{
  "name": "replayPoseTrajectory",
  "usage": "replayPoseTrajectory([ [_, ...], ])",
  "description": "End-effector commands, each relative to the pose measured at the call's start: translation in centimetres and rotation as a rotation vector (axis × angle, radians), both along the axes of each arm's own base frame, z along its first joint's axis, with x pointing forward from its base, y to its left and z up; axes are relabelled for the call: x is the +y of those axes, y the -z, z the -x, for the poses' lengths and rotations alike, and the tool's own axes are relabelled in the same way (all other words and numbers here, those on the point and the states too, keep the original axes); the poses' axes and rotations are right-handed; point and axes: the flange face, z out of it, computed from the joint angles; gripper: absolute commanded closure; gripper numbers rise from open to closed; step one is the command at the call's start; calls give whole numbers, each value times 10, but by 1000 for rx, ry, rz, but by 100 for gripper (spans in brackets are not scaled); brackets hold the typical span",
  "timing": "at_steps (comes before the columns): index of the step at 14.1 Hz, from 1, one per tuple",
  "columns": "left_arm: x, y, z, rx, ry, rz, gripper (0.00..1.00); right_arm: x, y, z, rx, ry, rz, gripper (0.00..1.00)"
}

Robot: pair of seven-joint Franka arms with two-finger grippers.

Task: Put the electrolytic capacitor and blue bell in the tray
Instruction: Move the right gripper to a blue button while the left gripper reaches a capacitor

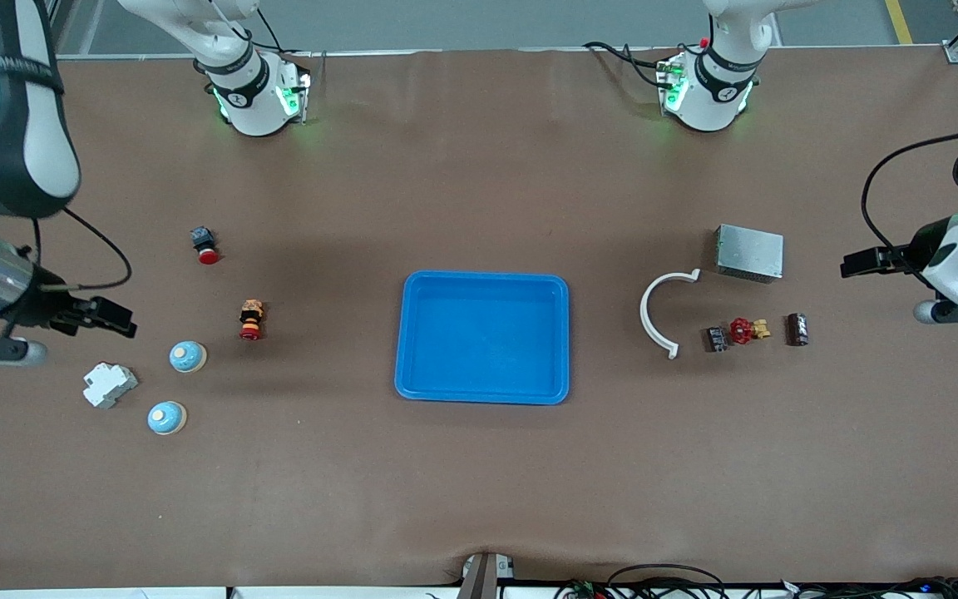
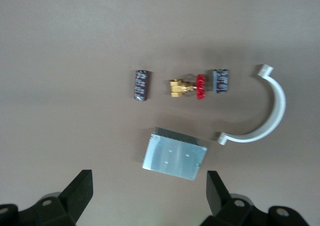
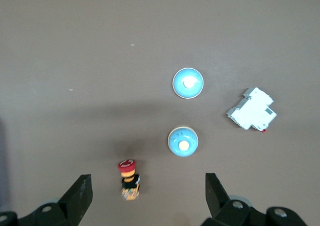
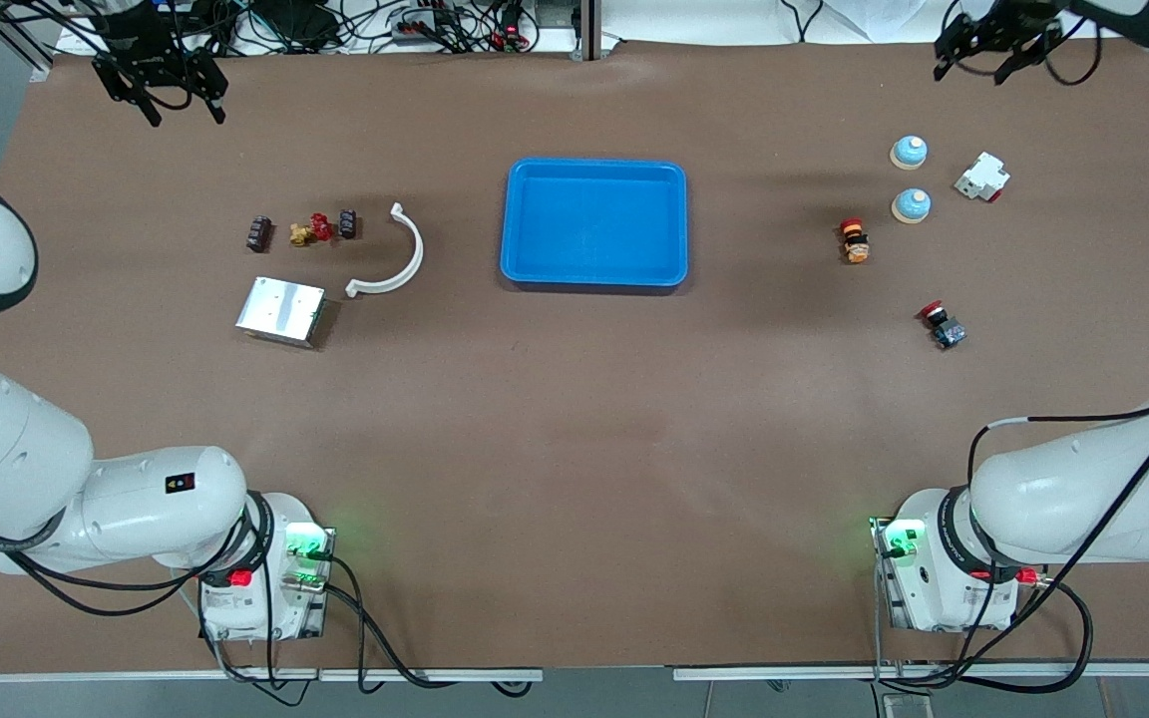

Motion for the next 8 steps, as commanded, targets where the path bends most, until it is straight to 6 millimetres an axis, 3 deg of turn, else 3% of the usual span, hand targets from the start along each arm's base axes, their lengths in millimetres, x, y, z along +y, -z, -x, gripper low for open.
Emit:
replayPoseTrajectory([
  [1, 12, 33, -7, 1, 24, -26, 0, -4, 57, -19, 21, 24, -8, 0],
  [5, 38, 90, -1, -46, 40, -14, 0, -10, 120, -36, 10, 21, 0, 0],
  [8, 40, 136, -8, -33, 42, 1, 0, -18, 159, -44, -6, 18, 12, 0],
])
